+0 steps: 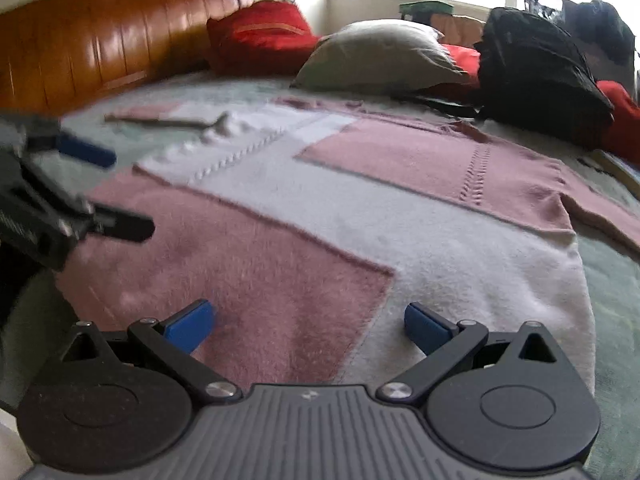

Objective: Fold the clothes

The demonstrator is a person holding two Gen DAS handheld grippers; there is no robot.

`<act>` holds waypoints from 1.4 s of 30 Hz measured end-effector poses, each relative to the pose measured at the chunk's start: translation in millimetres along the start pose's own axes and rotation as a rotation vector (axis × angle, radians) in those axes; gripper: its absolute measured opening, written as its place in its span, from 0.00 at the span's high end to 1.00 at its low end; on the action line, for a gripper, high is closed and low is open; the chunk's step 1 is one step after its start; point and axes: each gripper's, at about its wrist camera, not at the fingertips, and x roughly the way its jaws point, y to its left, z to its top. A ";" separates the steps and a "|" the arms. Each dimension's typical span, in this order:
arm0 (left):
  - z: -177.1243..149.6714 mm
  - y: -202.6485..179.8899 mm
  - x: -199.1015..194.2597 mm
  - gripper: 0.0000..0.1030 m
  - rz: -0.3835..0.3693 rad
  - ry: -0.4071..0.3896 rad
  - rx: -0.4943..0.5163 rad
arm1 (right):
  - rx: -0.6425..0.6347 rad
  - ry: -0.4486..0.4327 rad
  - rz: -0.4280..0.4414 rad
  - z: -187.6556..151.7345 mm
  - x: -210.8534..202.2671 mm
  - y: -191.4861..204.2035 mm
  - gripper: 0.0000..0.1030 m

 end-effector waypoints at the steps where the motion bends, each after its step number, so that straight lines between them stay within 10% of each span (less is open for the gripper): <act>1: -1.6 -1.5 2.8 0.01 -0.008 0.010 0.002 | -0.029 0.000 -0.011 -3.1 -1.5 3.7 0.00; 6: -12.8 -8.3 26.2 0.01 -0.061 0.114 -0.022 | 0.004 0.002 -0.006 -16.9 -16.7 -0.6 0.00; 28: 11.6 -20.6 41.2 0.01 -0.132 0.074 0.003 | 0.201 0.035 -0.118 -42.3 -46.7 -39.5 0.00; 42: 5.5 -12.8 36.8 0.01 -0.107 0.081 -0.058 | 0.278 -0.087 -0.156 -1.0 -21.3 -78.1 0.00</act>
